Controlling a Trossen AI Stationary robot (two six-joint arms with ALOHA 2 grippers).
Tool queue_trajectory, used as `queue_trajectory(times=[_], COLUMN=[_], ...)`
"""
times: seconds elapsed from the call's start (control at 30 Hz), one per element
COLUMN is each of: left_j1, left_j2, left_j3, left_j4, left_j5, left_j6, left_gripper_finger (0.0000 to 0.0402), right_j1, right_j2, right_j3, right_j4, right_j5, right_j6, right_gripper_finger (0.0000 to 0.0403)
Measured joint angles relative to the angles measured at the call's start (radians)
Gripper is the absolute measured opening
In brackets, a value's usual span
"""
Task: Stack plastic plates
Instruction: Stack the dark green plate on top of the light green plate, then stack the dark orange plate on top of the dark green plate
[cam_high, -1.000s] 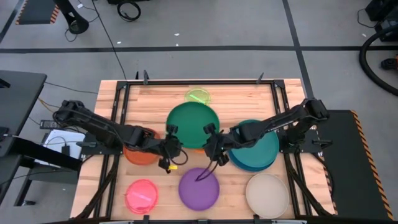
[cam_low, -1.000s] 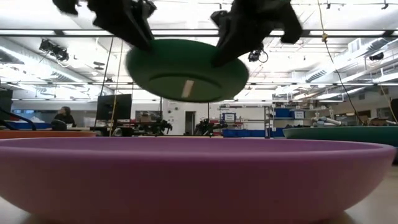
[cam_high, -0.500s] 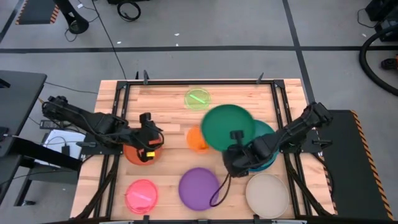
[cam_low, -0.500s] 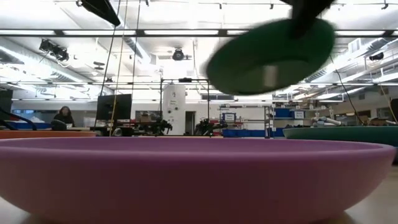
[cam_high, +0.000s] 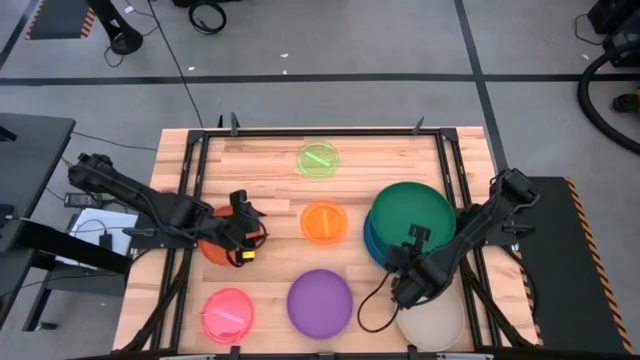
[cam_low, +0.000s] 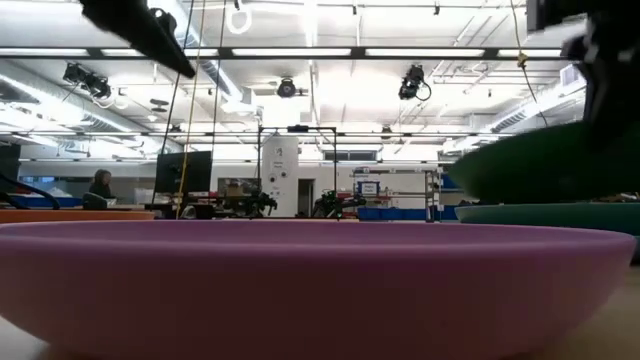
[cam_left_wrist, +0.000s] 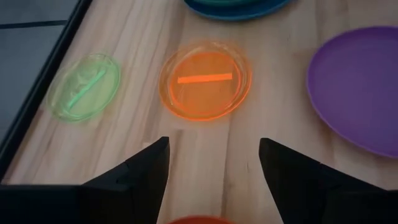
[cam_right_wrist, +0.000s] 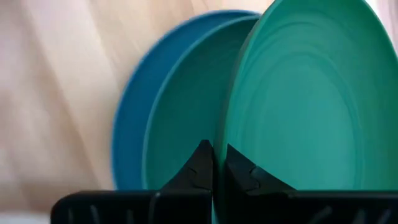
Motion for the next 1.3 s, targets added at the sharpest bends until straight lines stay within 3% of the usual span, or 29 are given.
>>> queue_trajectory(times=[0.23, 0.5, 0.73, 1.0, 1.13, 1.3], left_j1=[0.0, -0.001, 0.0, -0.002, -0.009, -0.034], left_j2=[0.0, 0.0, 0.0, 0.019, 0.047, 0.054], left_j3=[-0.091, -0.11, -0.11, -0.132, -0.16, -0.162], left_j4=[0.061, 0.117, 0.118, 0.232, 0.215, -0.047], left_j5=[-0.004, -0.005, -0.005, -0.007, -0.005, -0.002], left_j6=[0.0, 0.001, 0.036, -0.003, -0.16, -0.51], left_gripper_finger=[0.0253, 0.0253, 0.0253, 0.0253, 0.0253, 0.0251], right_j1=[0.0, 0.0, -0.013, -0.059, -0.042, 0.008], right_j2=[0.0, 0.0, 0.0, 0.0, -0.014, -0.023], right_j3=[-0.085, -0.096, -0.041, -0.055, 0.0, 0.053], right_j4=[0.104, 0.141, 0.064, 0.086, 0.09, 0.102], right_j5=[-0.001, -0.004, 0.063, 0.083, 0.086, 0.158], right_j6=[-0.03, -0.084, -0.101, -0.109, -0.11, -0.138], right_gripper_finger=[0.0017, 0.0091, 0.0158, 0.0171, 0.017, 0.0169])
